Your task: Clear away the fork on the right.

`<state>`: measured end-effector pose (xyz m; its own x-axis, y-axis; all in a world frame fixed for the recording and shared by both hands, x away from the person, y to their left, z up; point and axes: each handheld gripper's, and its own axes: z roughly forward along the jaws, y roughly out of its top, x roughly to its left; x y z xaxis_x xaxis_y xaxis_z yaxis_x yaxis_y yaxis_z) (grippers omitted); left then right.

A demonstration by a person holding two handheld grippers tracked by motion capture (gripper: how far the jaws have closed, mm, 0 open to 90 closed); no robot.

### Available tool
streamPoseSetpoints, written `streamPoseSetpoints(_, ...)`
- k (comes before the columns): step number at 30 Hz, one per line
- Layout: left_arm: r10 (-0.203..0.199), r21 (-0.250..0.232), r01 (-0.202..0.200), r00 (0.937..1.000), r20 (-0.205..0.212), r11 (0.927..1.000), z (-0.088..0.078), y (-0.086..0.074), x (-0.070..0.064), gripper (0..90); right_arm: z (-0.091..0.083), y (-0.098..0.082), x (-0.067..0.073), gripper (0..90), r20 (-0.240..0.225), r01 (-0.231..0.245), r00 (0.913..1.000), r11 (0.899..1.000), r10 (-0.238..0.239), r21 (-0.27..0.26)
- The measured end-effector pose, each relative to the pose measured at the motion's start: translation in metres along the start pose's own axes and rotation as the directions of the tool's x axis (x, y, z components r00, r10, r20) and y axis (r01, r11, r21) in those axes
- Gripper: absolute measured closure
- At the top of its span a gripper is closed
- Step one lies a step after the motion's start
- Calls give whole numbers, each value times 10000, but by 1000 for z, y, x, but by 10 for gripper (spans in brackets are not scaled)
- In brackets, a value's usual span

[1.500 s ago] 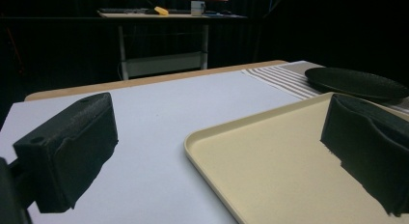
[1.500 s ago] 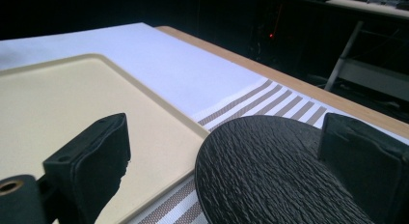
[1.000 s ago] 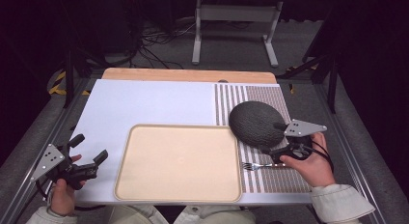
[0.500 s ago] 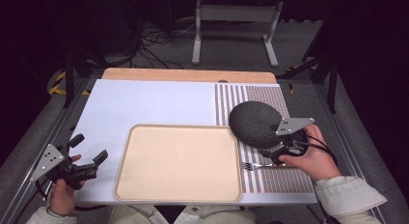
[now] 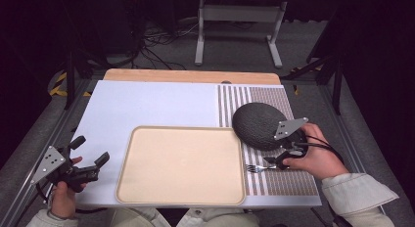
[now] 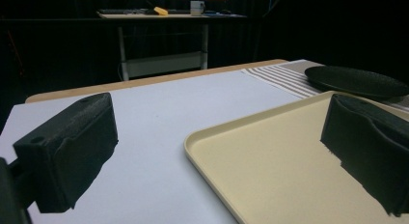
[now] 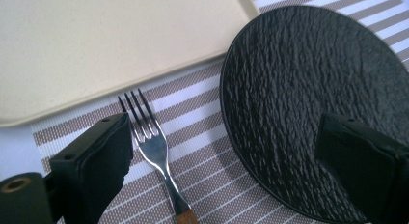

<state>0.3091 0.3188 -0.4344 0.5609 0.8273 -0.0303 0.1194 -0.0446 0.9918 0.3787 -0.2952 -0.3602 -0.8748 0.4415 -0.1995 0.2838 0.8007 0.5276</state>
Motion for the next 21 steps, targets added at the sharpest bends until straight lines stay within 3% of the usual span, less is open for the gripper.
streamPoseSetpoints(4, 8, -7, -8, 10000, 11, 10000, 0, 0, 0, 0, 5, 0, 0, 72, -321, 148, 9994, 9982, -130, 578)
streamPoseSetpoints(17, 36, 20, -36, 10000, 2, 10000, 0, 0, -1, 0, 12, 1, 0, 80, -798, 444, 9963, 9865, -321, 1578)
streamPoseSetpoints(21, 43, 20, -43, 10000, -11, 10000, 0, 0, 0, 0, 14, 1, 0, 105, -1003, 369, 9948, 9821, -185, 1847)
